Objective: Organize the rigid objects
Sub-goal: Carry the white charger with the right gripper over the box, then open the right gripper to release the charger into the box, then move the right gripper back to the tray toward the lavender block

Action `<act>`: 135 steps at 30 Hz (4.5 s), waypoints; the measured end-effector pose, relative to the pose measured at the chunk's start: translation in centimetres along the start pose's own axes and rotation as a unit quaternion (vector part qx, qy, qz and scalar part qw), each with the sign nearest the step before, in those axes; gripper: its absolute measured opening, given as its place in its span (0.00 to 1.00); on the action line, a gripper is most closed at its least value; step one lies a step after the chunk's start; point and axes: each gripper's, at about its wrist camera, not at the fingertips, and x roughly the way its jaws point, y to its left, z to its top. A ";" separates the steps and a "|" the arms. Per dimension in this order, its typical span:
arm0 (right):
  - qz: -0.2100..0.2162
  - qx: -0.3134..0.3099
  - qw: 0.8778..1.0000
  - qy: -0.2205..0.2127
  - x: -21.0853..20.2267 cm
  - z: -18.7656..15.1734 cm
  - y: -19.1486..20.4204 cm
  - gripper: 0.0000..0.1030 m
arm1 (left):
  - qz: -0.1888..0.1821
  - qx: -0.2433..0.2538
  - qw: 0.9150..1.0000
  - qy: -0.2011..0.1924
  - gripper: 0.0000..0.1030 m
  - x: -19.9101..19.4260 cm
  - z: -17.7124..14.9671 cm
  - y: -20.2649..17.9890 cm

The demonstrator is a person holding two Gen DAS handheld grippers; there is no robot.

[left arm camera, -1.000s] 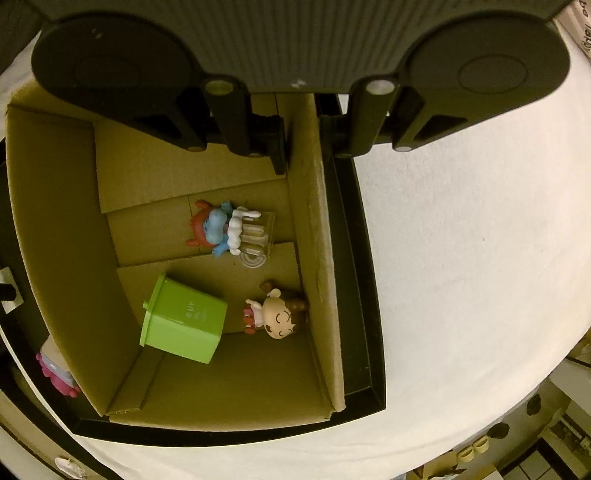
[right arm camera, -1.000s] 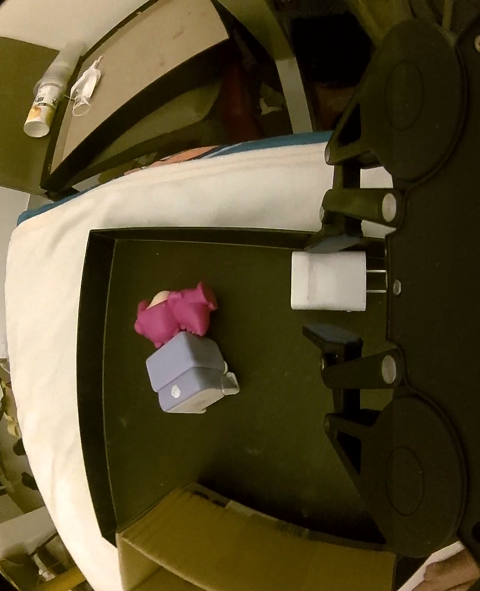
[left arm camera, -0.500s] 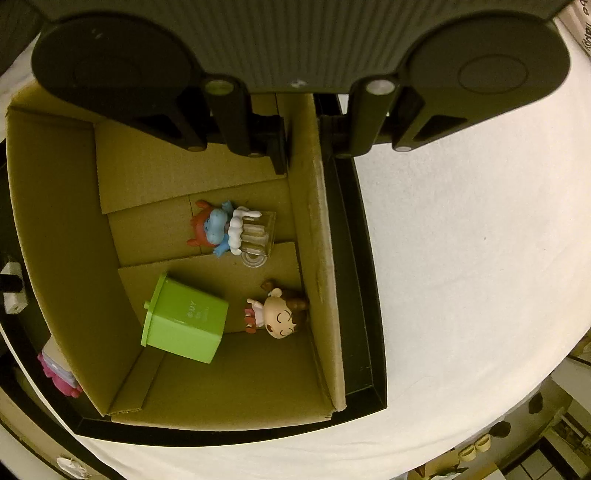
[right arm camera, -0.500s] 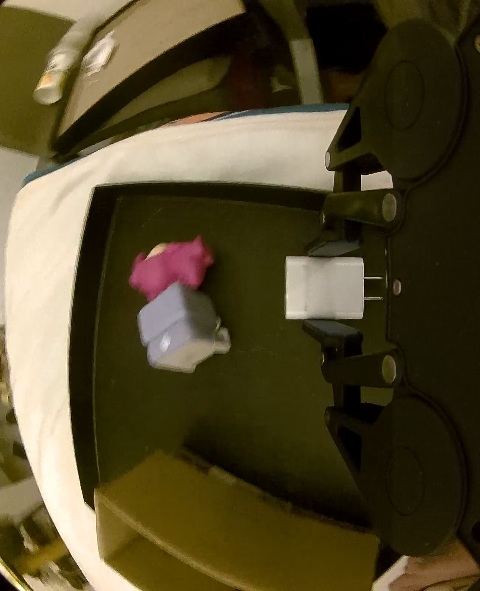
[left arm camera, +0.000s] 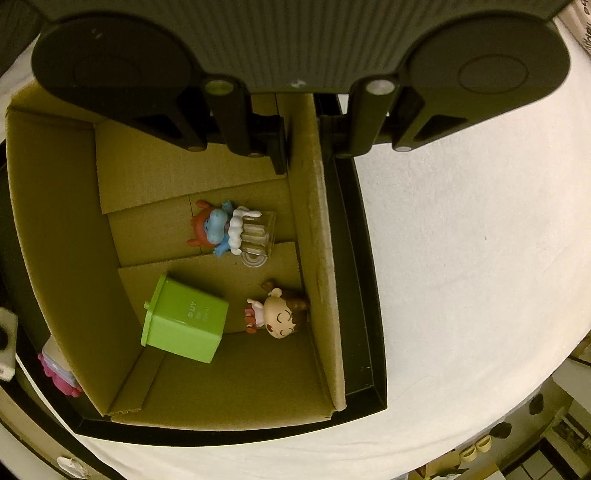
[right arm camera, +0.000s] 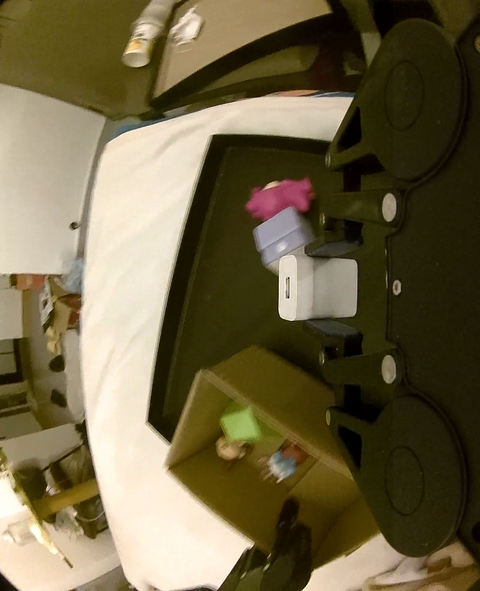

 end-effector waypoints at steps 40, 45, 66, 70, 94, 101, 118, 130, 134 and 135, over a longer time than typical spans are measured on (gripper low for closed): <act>0.077 -0.117 0.988 0.057 3.3 3.6 12.5 0.35 | -0.012 0.002 1.000 -0.006 0.12 -0.1 -0.4 0.7; 0.070 -0.121 0.987 0.082 4.8 3.5 13.1 0.35 | -0.006 0.014 1.000 -0.005 0.13 0.0 -0.4 0.2; 0.072 -0.088 0.991 0.072 3.7 3.6 11.4 0.38 | -0.010 0.008 1.000 -0.006 0.12 -0.1 -0.6 0.3; 0.074 -0.072 0.993 0.053 2.2 4.0 10.3 0.38 | -0.010 0.007 1.000 -0.006 0.12 -0.1 -0.6 0.4; 0.019 0.029 0.999 0.003 0.5 2.7 -1.0 0.42 | -0.009 0.009 1.000 -0.005 0.12 0.1 -0.5 0.5; 0.020 0.053 0.998 0.005 1.9 2.2 -3.6 0.43 | -0.011 0.005 1.000 -0.006 0.12 0.1 -0.6 0.6; 0.039 -0.013 0.999 0.015 6.6 1.4 -5.5 0.56 | -0.004 0.004 1.000 0.000 0.12 0.1 -0.3 0.2; 0.016 -0.029 0.999 0.017 8.7 0.8 -6.0 0.50 | -0.005 0.003 1.000 0.001 0.12 0.2 -0.4 0.2; 0.015 -0.028 0.999 0.024 8.9 1.0 -6.0 0.50 | -0.008 0.002 1.000 0.002 0.12 0.3 -0.3 0.4; 0.013 -0.026 0.999 0.026 8.9 1.0 -5.9 0.49 | -0.008 0.001 1.000 0.002 0.12 0.3 -0.3 0.4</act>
